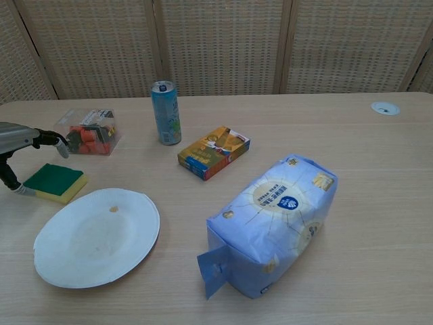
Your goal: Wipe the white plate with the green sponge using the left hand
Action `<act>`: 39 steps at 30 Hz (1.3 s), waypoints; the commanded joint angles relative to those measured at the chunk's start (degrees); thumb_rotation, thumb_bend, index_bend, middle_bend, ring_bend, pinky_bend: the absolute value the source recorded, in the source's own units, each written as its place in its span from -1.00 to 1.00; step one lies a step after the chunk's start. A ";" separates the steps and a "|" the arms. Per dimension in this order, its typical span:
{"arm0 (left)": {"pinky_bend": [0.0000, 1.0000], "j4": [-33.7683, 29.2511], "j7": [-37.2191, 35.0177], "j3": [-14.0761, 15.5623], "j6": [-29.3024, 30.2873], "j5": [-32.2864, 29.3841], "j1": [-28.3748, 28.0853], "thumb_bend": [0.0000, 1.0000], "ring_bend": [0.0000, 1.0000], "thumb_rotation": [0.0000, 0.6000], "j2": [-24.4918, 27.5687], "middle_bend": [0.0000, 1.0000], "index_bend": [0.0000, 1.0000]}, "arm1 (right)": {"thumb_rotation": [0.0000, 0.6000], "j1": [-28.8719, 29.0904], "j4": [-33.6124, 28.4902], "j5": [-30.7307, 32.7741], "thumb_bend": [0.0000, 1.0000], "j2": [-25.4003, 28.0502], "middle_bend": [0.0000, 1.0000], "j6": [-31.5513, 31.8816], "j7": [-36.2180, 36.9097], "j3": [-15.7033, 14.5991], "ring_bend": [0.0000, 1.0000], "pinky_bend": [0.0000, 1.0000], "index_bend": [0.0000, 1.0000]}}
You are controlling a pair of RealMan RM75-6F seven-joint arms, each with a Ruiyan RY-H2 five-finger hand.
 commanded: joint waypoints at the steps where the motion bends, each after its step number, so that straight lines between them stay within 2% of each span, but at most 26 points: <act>1: -0.57 1.46 -0.36 0.22 -0.69 -0.40 -0.53 -1.00 -0.70 1.00 -1.16 -0.69 -0.47 | 1.00 0.08 0.15 0.18 -1.00 -0.06 -1.00 -0.15 0.05 0.07 -1.00 -1.00 -1.00; 11: -0.52 5.44 -1.70 0.79 -3.56 -0.99 -2.90 -1.00 -0.68 1.00 -4.65 -0.66 -0.41 | 1.00 0.45 0.92 1.64 -1.00 -0.32 -1.00 -1.36 0.12 0.40 -1.00 -1.00 -1.00; 15: -0.47 7.12 -1.91 0.80 -4.84 -1.67 -3.48 -1.00 -0.66 1.00 -5.90 -0.63 -0.29 | 1.00 0.68 1.07 2.40 -1.00 -0.29 -1.00 -2.17 0.77 0.66 -1.00 -1.00 -1.00; 19: -0.33 8.36 -2.40 0.91 -5.36 -2.02 -3.96 -1.00 -0.53 1.00 -6.84 -0.48 -0.23 | 1.00 0.76 1.24 2.73 -1.00 -0.22 -1.00 -2.34 1.15 0.84 -1.00 -1.00 -1.00; 22: -0.21 8.38 -3.09 0.74 -4.76 -2.29 -4.13 -1.00 -0.38 1.00 -7.02 -0.31 -0.10 | 1.00 0.74 1.37 2.83 -1.00 -0.12 -1.00 -2.37 1.56 0.90 -1.00 -1.00 -1.00; 25: -0.18 7.47 -3.78 0.02 -2.38 -2.58 -4.27 -1.00 -0.35 1.00 -6.15 -0.27 -0.06 | 1.00 0.63 1.43 2.79 -1.00 0.00 -1.00 -2.16 2.09 0.97 -1.00 -1.00 -1.00; 27: -0.17 5.73 -3.88 -0.32 -0.25 -2.33 -4.41 -1.00 -0.34 1.00 -4.72 -0.25 -0.05 | 1.00 0.53 1.42 2.79 -1.00 0.10 -1.00 -2.05 2.34 0.97 -1.00 -1.00 -1.00; 32: -0.16 -4.70 -0.45 0.67 4.85 0.42 -4.88 -1.00 -0.33 1.00 1.32 -0.25 -0.05 | 1.00 0.41 1.39 2.79 -1.00 0.29 -1.00 -2.01 2.87 0.94 -1.00 -1.00 -1.00; 35: -0.16 -10.46 2.36 1.27 5.54 1.42 -5.21 -1.00 -0.33 1.00 3.75 -0.25 -0.05 | 1.00 0.41 1.37 2.73 -1.00 0.37 -1.00 -2.02 3.03 0.93 -1.00 -1.00 -1.00; 37: -0.15 -16.61 6.41 1.93 4.56 2.29 -6.12 -1.00 -0.33 1.00 5.30 -0.25 -0.05 | 1.00 0.39 1.31 2.60 -1.00 0.46 -1.00 -1.92 3.19 0.92 -1.00 -1.00 -1.00; 39: -0.14 -20.19 8.50 1.94 3.49 2.00 -6.61 -1.00 -0.32 1.00 5.69 -0.24 -0.04 | 1.00 0.35 1.21 2.52 -1.00 0.58 -1.00 -1.87 3.39 0.90 -1.00 -1.00 -1.00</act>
